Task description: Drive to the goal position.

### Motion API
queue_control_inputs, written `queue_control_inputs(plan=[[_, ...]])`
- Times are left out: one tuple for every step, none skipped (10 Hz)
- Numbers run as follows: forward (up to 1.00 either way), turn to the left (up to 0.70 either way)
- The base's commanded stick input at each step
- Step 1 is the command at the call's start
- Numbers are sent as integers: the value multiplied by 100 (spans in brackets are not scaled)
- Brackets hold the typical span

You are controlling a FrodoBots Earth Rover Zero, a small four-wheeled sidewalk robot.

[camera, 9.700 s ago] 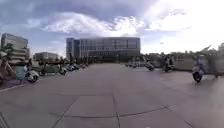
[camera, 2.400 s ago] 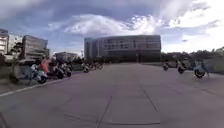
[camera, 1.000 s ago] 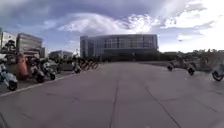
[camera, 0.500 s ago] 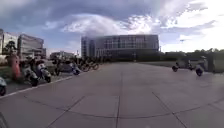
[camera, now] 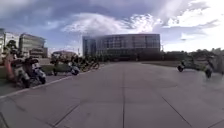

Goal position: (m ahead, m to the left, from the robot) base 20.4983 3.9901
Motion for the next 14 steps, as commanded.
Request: queue_control_inputs(plan=[[70, 0], [70, 0], [70, 0], [70, 0], [70, 0], [70, -14], [70, -14], [70, -14], [70, -14], [70, -14], [70, -14], [70, -14], [70, -14], [70, -14]])
